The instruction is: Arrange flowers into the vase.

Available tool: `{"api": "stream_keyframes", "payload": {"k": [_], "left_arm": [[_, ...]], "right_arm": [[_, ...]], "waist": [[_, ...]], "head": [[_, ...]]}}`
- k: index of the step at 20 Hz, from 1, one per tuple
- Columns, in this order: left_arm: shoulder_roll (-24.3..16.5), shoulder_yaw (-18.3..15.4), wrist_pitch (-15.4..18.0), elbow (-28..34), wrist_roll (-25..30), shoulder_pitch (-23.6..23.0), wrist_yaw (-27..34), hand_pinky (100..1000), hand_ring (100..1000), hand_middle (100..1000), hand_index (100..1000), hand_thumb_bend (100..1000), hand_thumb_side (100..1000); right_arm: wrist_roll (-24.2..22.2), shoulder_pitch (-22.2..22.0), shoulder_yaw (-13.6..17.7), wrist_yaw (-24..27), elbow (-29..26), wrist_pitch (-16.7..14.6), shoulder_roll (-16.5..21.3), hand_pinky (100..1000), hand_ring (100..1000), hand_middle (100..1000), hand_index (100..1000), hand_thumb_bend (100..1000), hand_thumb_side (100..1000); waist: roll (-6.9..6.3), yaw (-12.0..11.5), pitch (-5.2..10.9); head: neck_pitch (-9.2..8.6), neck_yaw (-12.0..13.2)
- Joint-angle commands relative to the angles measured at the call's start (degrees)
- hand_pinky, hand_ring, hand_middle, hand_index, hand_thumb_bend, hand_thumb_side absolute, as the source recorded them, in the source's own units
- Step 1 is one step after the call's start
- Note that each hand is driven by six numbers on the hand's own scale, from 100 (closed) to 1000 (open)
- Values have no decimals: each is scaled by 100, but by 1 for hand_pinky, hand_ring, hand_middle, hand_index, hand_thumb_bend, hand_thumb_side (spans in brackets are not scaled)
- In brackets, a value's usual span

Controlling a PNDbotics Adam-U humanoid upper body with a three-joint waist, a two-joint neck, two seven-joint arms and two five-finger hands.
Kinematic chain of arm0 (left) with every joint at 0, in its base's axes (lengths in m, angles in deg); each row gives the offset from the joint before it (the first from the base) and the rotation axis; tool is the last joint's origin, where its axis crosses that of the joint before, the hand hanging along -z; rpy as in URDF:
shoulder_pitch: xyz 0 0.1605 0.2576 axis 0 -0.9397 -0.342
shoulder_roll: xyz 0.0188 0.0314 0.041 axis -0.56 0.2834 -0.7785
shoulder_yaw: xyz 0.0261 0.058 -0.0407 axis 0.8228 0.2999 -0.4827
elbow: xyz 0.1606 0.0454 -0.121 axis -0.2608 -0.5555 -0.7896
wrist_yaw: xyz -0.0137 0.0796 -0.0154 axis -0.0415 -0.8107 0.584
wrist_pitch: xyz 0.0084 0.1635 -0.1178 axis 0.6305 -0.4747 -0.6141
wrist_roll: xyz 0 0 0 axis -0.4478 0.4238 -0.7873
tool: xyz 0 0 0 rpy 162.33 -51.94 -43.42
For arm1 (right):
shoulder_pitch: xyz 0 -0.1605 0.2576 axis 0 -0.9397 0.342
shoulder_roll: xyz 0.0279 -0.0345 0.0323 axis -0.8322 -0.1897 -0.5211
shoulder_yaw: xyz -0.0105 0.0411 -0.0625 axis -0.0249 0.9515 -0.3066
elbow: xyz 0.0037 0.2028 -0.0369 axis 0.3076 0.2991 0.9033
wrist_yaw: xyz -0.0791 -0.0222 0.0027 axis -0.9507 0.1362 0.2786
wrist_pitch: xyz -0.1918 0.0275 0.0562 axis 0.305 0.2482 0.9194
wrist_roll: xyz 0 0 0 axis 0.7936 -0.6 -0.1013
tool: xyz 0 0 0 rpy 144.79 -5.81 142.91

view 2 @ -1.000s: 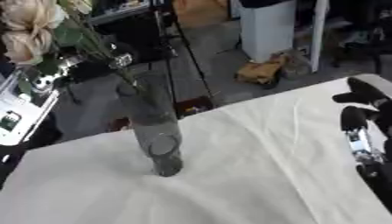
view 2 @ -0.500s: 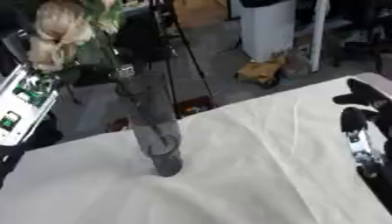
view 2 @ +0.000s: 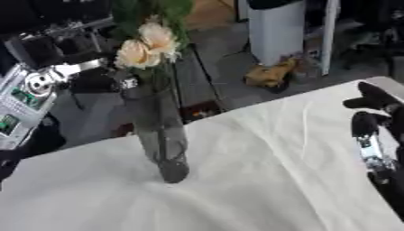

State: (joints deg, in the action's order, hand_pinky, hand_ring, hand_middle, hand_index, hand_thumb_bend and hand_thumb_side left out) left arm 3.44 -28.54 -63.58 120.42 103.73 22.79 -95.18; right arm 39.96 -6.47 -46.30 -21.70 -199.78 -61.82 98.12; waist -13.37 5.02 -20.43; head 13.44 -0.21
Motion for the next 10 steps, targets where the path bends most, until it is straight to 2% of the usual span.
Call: {"api": "stream_keyframes", "payload": {"k": [1, 10], "left_arm": [[-253, -84, -30, 123, 8, 92, -9, 1000, 1000, 1000, 1000, 448, 915], [-309, -77, -91, 143, 26, 58, 40, 1000, 1000, 1000, 1000, 457, 916]], "right_arm": [[17, 48, 19, 50, -92, 0, 65, 787, 947, 730, 950, 154, 1000], [14, 52, 9, 45, -92, 11, 56, 788, 948, 730, 950, 156, 1000]], "waist": [[53, -19, 177], [72, -49, 201]], "head": [[-53, -19], [-41, -3]]}}
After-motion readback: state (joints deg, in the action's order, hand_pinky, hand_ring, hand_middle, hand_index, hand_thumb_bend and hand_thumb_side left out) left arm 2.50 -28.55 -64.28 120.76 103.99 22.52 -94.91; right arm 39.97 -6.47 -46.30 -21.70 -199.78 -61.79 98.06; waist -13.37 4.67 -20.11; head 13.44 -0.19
